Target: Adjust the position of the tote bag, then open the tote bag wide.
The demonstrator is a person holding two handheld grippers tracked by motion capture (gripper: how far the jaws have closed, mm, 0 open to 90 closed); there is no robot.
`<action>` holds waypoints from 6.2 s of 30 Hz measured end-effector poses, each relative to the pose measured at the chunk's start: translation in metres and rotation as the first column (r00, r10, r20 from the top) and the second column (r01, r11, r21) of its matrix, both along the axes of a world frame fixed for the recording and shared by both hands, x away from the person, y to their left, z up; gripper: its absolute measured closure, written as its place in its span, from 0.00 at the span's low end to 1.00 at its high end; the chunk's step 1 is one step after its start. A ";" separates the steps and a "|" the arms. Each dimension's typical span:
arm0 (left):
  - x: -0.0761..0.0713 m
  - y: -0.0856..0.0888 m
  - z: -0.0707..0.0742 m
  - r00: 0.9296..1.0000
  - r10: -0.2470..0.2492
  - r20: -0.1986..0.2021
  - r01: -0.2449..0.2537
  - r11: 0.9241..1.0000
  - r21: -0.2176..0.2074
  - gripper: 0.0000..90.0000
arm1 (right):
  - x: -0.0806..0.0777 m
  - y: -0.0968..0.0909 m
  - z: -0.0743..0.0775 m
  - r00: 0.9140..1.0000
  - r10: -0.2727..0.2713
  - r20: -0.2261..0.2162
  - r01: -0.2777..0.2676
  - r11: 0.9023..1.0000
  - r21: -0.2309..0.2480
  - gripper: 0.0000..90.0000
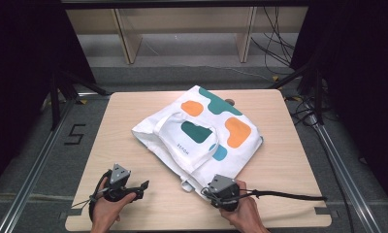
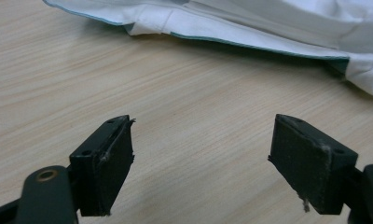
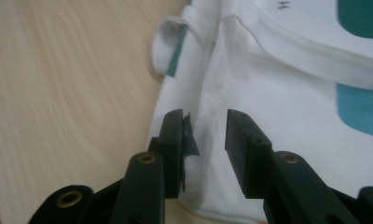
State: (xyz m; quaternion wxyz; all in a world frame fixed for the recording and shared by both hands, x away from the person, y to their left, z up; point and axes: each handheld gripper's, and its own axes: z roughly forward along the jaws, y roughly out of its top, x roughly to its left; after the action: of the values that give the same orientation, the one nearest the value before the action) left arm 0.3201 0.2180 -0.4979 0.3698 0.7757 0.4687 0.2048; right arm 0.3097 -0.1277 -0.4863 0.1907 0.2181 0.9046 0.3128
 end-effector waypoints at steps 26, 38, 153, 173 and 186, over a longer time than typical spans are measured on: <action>0.041 -0.003 -0.005 0.993 0.102 0.061 -0.102 0.995 -0.011 0.30 | -0.017 -0.110 0.012 0.995 -0.091 -0.030 0.092 0.996 0.013 0.99; 0.073 -0.016 -0.011 0.994 0.030 0.103 -0.031 0.999 0.008 0.54 | -0.016 -0.118 0.011 0.995 -0.098 -0.034 0.098 0.995 0.025 0.98; -0.006 -0.047 0.160 0.835 -0.281 0.473 0.242 0.960 0.143 0.97 | 0.033 -0.168 0.168 0.944 -0.196 0.267 0.091 0.928 0.362 0.98; 0.001 -0.037 0.228 0.774 -0.208 0.598 0.239 0.971 0.028 0.97 | 0.039 -0.167 0.244 0.924 -0.177 0.340 0.025 0.912 0.409 0.98; 0.052 -0.041 0.203 0.822 -0.145 0.551 0.208 0.977 -0.053 0.97 | 0.083 -0.161 0.219 0.919 -0.233 0.320 0.107 0.924 0.366 0.98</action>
State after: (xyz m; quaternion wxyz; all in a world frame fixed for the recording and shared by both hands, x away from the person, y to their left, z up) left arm 0.3717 0.1768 -0.2949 0.5472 0.7039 0.2814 0.3549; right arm 0.3931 -0.2892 -0.2672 0.3379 0.2661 0.7639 0.4811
